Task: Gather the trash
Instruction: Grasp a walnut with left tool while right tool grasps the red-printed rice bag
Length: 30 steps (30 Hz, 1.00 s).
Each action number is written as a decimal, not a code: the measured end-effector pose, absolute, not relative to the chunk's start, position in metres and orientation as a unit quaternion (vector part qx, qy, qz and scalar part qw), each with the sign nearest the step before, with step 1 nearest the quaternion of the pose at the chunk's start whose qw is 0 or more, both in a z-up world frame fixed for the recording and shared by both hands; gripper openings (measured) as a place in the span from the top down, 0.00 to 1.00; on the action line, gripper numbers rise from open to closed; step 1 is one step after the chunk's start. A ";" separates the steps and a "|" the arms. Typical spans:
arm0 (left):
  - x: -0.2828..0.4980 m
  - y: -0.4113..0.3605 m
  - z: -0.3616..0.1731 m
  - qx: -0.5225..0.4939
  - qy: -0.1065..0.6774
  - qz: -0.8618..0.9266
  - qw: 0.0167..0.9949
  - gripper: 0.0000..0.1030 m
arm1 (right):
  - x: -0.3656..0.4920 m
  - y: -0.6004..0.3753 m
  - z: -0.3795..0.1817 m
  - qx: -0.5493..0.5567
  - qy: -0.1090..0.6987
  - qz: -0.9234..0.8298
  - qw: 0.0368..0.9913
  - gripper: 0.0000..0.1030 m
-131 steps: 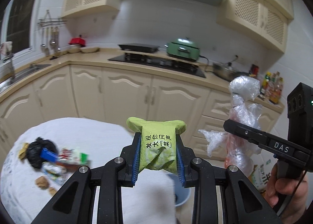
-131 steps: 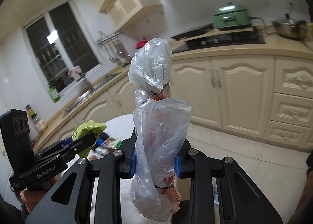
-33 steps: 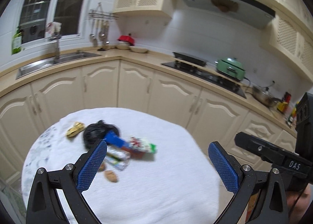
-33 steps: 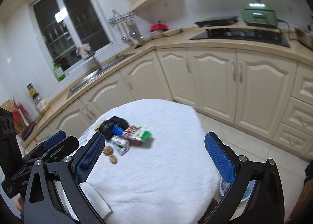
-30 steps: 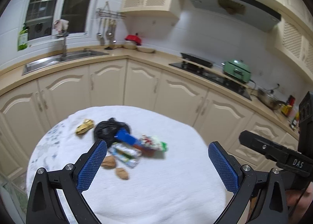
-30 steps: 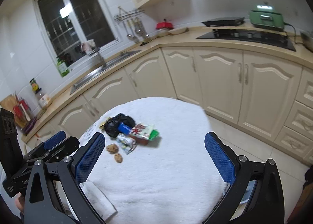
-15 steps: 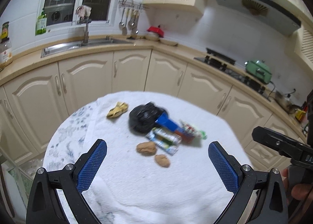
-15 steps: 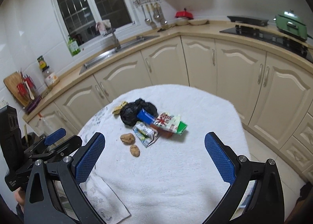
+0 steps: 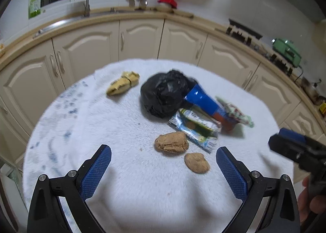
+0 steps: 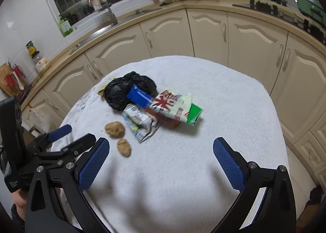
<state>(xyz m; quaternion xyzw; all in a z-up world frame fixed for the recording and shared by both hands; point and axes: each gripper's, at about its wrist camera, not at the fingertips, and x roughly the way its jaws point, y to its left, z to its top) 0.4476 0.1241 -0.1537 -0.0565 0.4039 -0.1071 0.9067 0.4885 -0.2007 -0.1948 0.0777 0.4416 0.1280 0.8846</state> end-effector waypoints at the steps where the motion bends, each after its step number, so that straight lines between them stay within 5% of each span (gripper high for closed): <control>1: 0.459 0.120 -0.159 -0.057 0.413 -0.108 0.902 0.05 | 0.497 -0.202 -0.198 0.080 0.444 0.126 0.883 0.00; 9: 0.520 0.098 -0.186 -0.053 0.447 -0.117 0.885 0.31 | 0.557 -0.212 -0.225 0.145 0.465 0.135 0.863 0.04; 15: 0.536 0.089 -0.191 -0.035 0.440 -0.119 0.889 0.55 | 0.580 -0.212 -0.250 0.158 0.495 0.130 0.844 0.16; 30: 0.513 0.109 -0.201 -0.063 0.430 -0.117 0.893 0.59 | 0.541 -0.229 -0.235 0.159 0.474 0.142 0.854 0.28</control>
